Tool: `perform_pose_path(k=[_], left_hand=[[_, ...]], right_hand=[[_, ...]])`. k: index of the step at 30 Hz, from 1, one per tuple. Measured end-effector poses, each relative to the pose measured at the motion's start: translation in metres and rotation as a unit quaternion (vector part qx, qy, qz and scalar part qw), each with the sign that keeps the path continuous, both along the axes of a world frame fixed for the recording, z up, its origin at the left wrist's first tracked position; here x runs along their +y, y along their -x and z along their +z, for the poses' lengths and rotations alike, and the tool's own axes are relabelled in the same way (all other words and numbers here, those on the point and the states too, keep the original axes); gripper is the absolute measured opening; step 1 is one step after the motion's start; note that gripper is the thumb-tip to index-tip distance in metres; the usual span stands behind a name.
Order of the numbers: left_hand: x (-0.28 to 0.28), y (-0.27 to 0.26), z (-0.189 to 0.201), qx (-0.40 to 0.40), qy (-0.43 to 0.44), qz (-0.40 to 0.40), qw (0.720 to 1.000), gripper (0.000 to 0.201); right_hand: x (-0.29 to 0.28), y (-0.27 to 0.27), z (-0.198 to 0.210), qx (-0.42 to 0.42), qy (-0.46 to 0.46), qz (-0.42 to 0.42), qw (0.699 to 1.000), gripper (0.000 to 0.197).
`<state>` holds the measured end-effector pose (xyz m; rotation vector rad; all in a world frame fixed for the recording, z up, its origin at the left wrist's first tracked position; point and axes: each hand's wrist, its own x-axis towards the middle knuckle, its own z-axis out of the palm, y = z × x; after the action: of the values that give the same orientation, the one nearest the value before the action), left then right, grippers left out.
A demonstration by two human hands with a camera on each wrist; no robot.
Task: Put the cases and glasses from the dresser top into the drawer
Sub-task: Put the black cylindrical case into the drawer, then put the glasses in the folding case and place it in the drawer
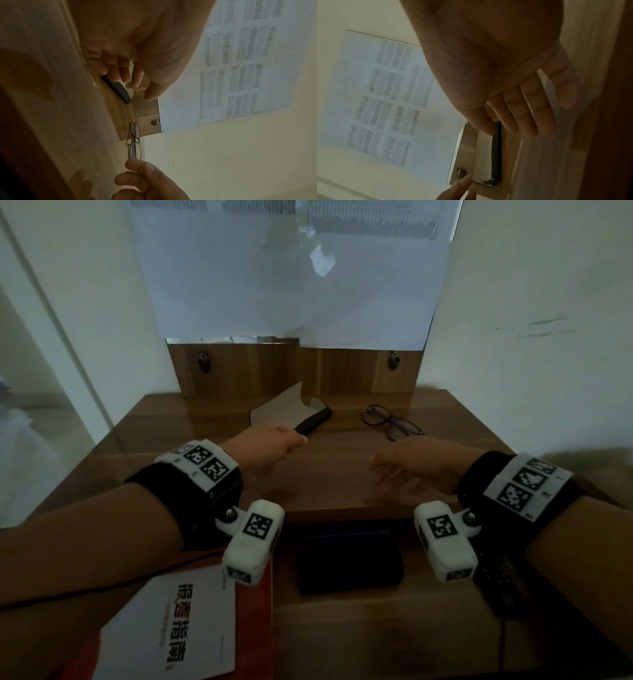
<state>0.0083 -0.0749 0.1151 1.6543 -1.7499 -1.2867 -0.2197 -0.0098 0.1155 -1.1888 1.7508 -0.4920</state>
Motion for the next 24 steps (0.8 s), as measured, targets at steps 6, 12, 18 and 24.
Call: perform_pose_path(k=[6,12,18,24], left_hand=[[-0.048,-0.002,0.008,0.045,0.056,0.084,0.994,0.044],[-0.091,-0.014,-0.002,0.02,0.086,0.182,0.979,0.063],[-0.111,-0.014,-0.017,0.008,0.056,0.168,0.984,0.014],[-0.119,-0.018,-0.036,-0.076,0.084,0.121,0.986,0.043]], right_hand=[[-0.036,-0.01,-0.005,-0.129,0.037,-0.06,0.989,0.029],[-0.07,-0.033,-0.013,-0.238,0.059,-0.108,0.964,0.03],[-0.103,-0.052,-0.024,-0.292,0.093,-0.16,0.938,0.035],[-0.117,-0.061,-0.037,-0.317,0.097,-0.178,0.926,0.038]])
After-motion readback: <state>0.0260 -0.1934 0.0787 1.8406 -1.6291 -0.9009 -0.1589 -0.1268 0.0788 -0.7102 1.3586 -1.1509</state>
